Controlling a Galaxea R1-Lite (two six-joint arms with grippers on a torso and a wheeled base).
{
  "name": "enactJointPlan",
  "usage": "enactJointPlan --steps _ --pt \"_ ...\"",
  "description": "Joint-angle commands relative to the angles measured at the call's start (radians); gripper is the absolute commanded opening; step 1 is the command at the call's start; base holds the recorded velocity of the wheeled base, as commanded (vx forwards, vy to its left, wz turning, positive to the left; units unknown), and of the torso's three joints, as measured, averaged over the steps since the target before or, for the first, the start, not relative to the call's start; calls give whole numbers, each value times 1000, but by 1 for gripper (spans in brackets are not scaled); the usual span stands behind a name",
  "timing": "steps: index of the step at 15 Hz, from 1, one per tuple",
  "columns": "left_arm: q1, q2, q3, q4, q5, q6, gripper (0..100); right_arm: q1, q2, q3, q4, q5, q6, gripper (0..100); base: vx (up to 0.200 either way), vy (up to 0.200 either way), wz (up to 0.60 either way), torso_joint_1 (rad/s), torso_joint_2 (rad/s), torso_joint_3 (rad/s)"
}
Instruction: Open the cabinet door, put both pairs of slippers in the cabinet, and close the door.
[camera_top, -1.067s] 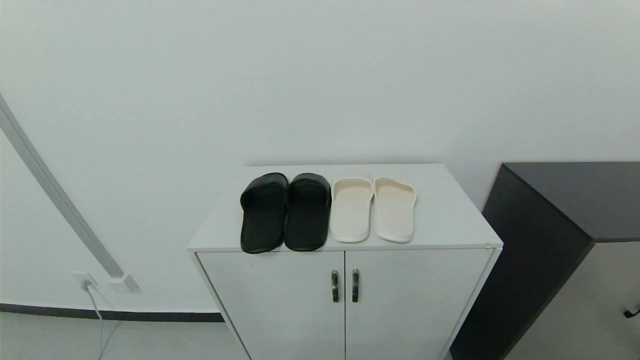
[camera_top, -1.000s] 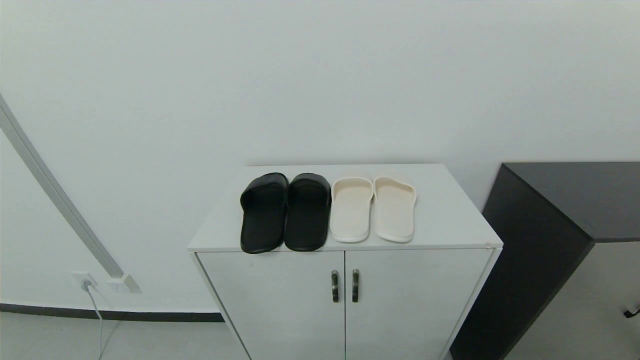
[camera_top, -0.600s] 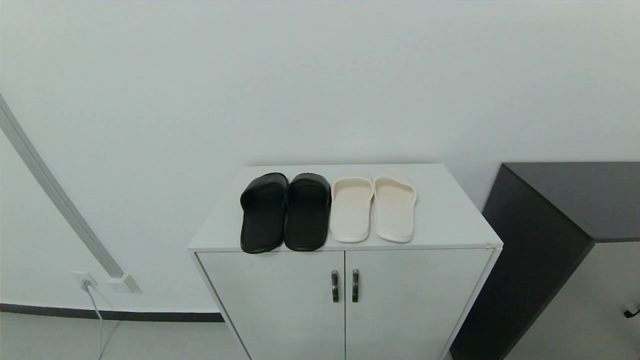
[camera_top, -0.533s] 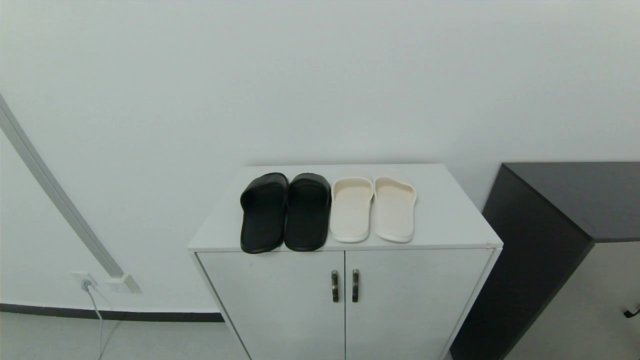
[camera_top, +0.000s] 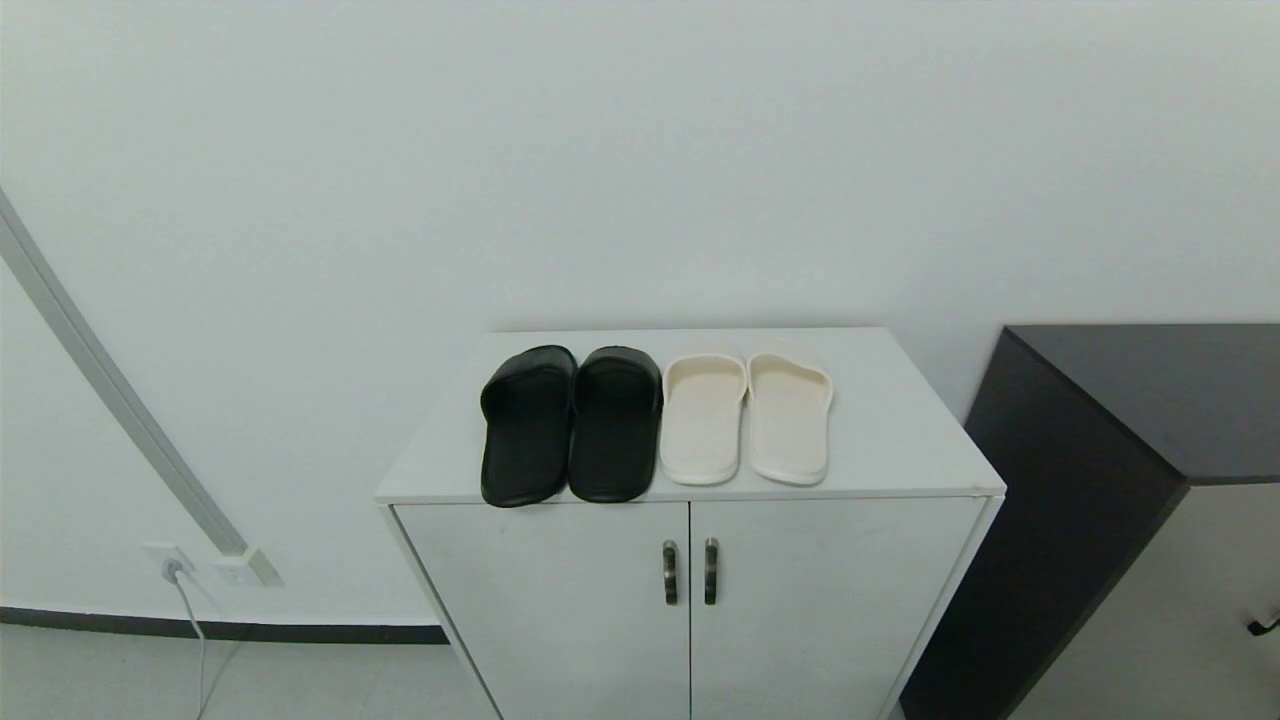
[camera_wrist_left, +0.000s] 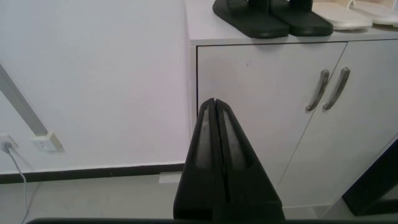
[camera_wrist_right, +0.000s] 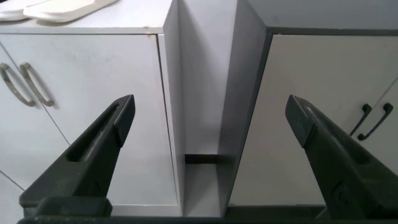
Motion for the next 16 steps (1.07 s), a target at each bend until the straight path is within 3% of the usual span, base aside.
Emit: enactJointPlan --steps 1,4,6,7,10,12,15,16 --pt "-1 1 0 0 0 0 0 1 -2 1 -2 6 -5 100 0 0 0 0 0 0" --pt "-1 1 0 0 -2 0 0 1 4 -12 -13 15 -17 100 0 0 0 0 0 0" --pt "-1 1 0 0 -2 2 0 30 178 -372 26 9 161 100 0 0 0 0 0 0" --pt "-1 1 0 0 -2 2 0 30 277 -478 98 21 153 100 0 0 0 0 0 0" --pt "-1 1 0 0 -2 2 0 38 474 -437 87 96 127 100 0 0 0 0 0 0" --pt "-1 1 0 0 -2 2 0 63 698 -395 -105 150 130 100 0 0 0 0 0 0" --pt "-1 1 0 0 -2 2 0 216 877 -434 -212 113 179 100 0 0 0 0 0 0" --pt "-1 1 0 0 -2 2 0 316 928 -460 -217 38 185 100 0 0 0 0 0 0"
